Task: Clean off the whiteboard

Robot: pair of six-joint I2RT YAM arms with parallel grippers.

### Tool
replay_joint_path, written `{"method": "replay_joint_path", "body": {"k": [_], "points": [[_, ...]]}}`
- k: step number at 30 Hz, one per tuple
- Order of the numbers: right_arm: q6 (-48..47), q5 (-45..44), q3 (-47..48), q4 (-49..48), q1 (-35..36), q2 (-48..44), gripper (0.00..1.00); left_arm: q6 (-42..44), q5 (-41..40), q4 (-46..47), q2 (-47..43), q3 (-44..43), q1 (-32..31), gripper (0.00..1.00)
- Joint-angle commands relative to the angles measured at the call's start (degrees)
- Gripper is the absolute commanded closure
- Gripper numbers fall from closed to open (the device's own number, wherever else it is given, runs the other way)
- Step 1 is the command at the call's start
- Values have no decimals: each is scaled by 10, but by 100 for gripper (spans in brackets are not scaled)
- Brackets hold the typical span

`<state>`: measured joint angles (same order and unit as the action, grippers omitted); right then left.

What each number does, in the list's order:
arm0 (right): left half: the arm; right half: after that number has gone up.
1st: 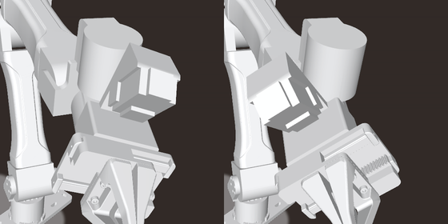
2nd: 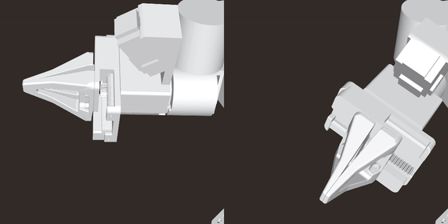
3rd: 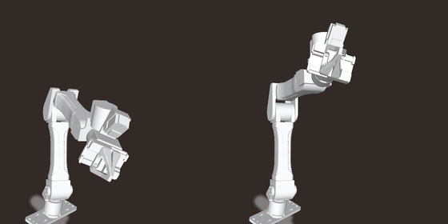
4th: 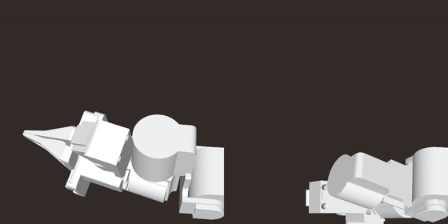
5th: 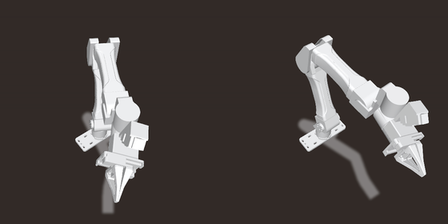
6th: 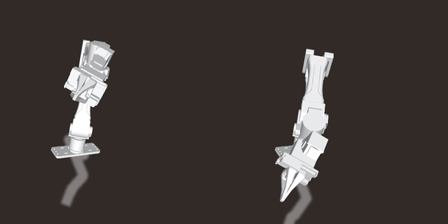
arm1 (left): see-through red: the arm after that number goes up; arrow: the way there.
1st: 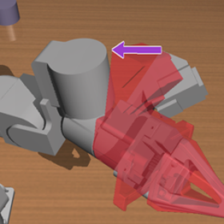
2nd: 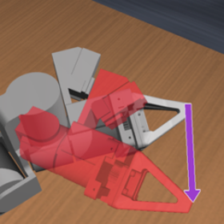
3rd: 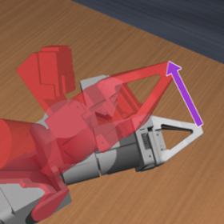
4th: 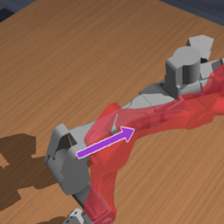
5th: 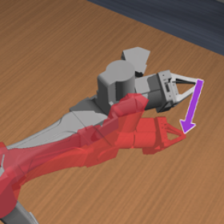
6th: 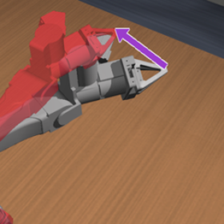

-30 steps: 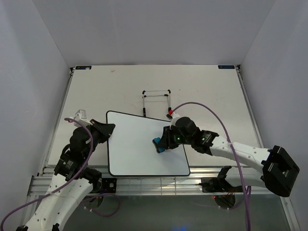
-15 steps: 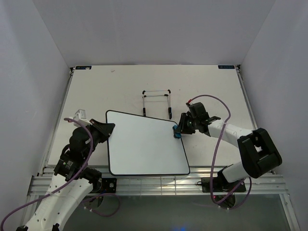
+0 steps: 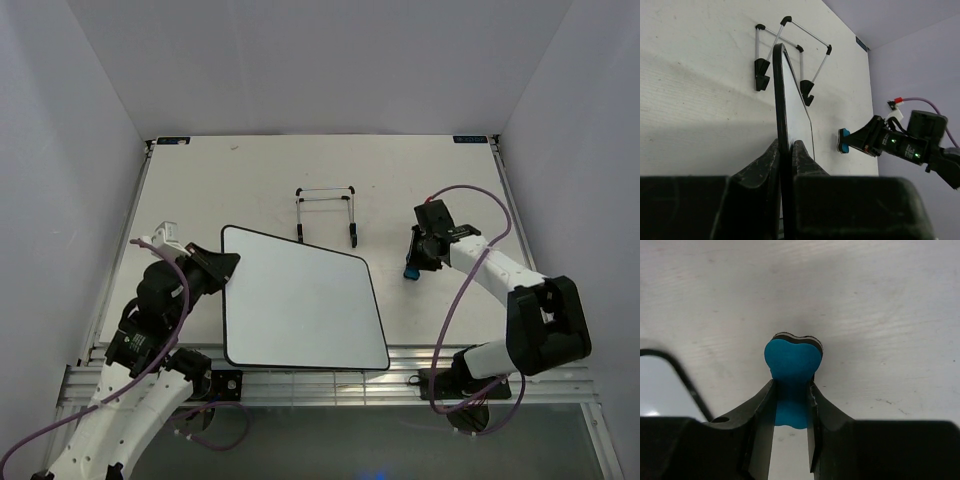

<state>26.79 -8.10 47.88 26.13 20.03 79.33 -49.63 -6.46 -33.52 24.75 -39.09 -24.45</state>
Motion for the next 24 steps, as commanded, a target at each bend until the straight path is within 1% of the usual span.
{"method": "replay_joint_path", "body": {"k": [1, 3, 5, 7, 8, 9, 10, 16, 21, 24], "points": [[-20, -99, 8, 60, -5, 60, 92, 75, 31, -16, 17, -35, -2, 100], [-19, -118, 8, 59, -8, 75, 91, 75, 35, -17, 16, -42, -2, 100], [-19, -124, 10, 58, -15, 90, 87, 75, 36, -18, 10, -43, -2, 100], [-21, -121, 9, 54, -17, 92, 77, 72, 40, -18, 7, -42, -2, 100], [-20, -116, 11, 54, -19, 90, 69, 70, 43, -17, 6, -41, -2, 100], [-19, -112, 12, 53, -19, 87, 57, 70, 46, -18, 6, -41, -2, 100], [-18, -107, 12, 53, -19, 78, 53, 70, 47, -18, 6, -40, -2, 100], [-18, -95, 15, 59, -21, 36, 46, 64, 58, -13, 22, -37, -2, 100], [-21, -94, 15, 79, -24, 13, 45, 66, 63, -3, 39, -39, -2, 100], [-27, -86, 12, 82, -24, -21, 45, 65, 64, 4, 39, -38, -2, 100]]}}
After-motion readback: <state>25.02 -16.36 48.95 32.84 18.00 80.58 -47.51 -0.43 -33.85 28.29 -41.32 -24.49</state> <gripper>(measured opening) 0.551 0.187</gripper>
